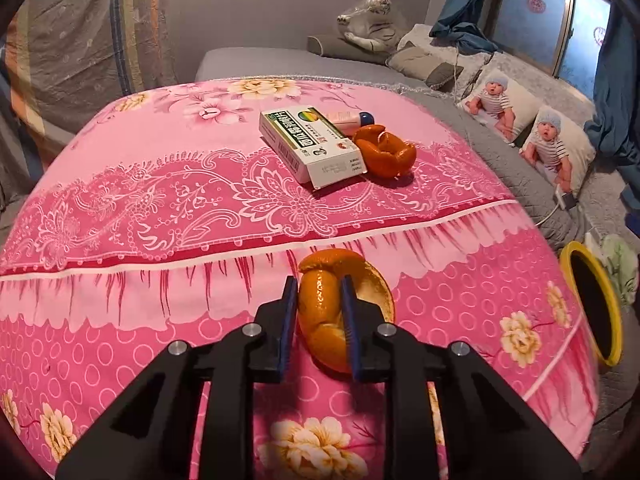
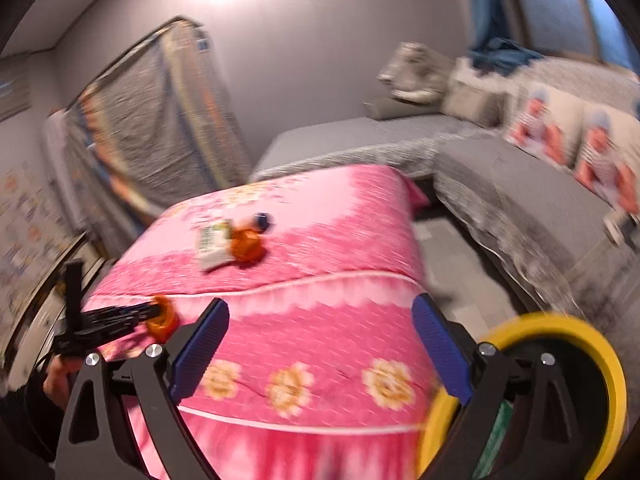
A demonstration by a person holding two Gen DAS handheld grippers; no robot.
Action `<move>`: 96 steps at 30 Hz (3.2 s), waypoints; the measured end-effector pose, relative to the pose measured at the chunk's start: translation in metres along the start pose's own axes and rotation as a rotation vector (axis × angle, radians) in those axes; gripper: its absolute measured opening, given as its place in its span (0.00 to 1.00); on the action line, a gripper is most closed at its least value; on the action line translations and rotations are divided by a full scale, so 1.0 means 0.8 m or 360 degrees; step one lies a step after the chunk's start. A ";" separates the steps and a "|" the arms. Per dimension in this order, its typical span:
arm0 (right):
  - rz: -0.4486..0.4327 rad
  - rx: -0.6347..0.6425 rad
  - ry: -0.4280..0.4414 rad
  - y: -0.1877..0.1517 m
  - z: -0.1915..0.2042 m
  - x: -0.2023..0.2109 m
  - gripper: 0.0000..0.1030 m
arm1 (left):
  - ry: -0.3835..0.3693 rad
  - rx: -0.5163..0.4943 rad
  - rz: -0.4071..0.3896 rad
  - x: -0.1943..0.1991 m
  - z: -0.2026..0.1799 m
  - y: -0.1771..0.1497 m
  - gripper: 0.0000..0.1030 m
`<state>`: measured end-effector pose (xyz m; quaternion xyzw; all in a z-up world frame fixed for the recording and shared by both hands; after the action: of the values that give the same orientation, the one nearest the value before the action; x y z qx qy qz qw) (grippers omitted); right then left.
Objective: Collect trash
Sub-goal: 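Grasp the orange peel on the bed with the left gripper, then grasp the second orange peel piece with the right gripper, then carry both orange peels to the bin and open both grippers over it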
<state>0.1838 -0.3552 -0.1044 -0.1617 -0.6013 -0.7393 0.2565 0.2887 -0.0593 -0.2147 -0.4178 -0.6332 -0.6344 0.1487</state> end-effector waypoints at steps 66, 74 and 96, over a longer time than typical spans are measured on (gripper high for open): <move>-0.0213 0.0472 0.0261 0.109 0.094 0.047 0.32 | -0.0454 -0.0244 -0.0553 0.204 -0.178 0.079 0.19; -0.0308 0.0145 -0.0105 0.060 -0.053 0.143 0.32 | -0.0678 -0.0501 -0.0554 0.199 -0.320 0.088 0.19; -0.0232 -0.0368 -0.0567 -0.099 -0.235 0.176 0.32 | -0.0822 -0.0834 -0.0418 0.137 -0.522 0.043 0.19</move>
<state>0.0366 -0.5523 -0.1330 -0.2741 -0.5585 -0.7796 0.0719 0.1045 -0.4149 -0.0497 -0.5029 -0.5144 -0.6622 -0.2097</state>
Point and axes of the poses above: each gripper's, at about its wrist camera, not at the fingertips, and x roughly against the way its jaws point, z to its left, y to its top, the point moved 10 cm from there along -x, roughly the way its jaws point, and after that the axes turned 1 degree about y, right-handed, at the moved point
